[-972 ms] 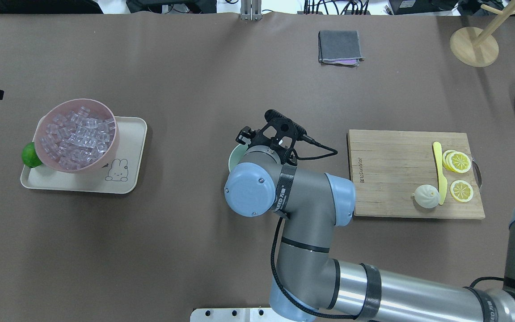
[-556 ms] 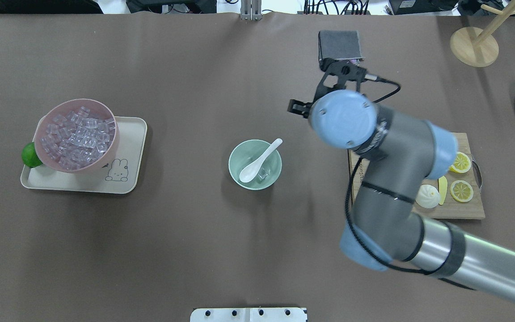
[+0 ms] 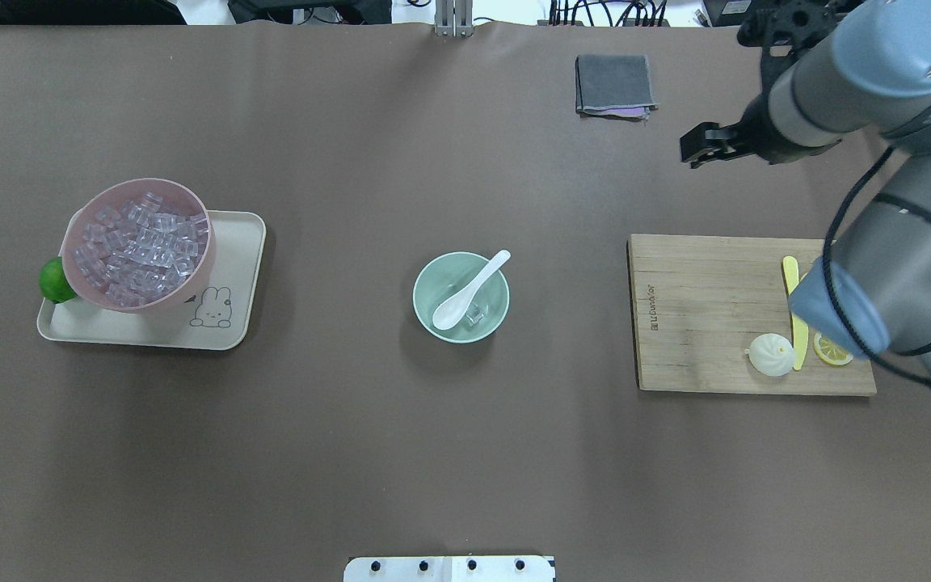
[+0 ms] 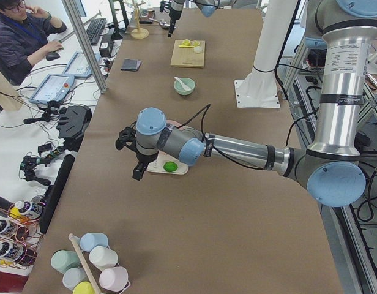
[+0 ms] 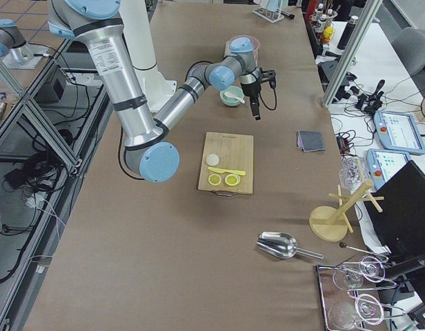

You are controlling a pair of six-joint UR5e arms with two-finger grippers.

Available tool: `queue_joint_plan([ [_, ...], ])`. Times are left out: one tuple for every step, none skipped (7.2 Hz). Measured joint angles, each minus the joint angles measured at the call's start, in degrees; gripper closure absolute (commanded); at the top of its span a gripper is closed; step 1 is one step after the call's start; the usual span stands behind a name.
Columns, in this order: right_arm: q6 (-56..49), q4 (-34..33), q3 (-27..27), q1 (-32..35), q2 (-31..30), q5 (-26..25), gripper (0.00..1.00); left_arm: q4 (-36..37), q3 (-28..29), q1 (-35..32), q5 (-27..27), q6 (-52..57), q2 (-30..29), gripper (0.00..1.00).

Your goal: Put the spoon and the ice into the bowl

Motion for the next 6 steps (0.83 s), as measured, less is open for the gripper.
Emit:
queue_joint_plan([
  [-11.1, -0.2, -0.1, 6.3, -3.7, 6.7, 0.00, 4.5, -0.1, -2.4, 1.7, 7.2, 1.3, 0.01],
  [-20.5, -0.3, -0.1, 11.9, -8.0, 12.0, 0.00, 6.3, 0.0, -3.7, 4.3, 10.0, 3.3, 0.01],
  [-28.2, -0.2, -0.4, 16.9, -12.9, 15.6, 0.00, 6.7, 0.3, -4.3, 6.3, 10.9, 5.0, 0.01],
  [-35.8, -0.1, -1.3, 21.9, -17.4, 18.2, 0.00, 6.6, 0.6, -4.7, 6.6, 11.2, 6.3, 0.01],
  [-42.6, 0.0, -2.5, 26.1, -21.2, 19.6, 0.00, 6.8, 0.8, -5.0, 5.9, 11.2, 6.9, 0.01],
  [-47.5, 0.1, -4.0, 29.7, -25.0, 20.0, 0.00, 6.9, 0.9, -5.2, 4.6, 11.2, 7.5, 0.01],
])
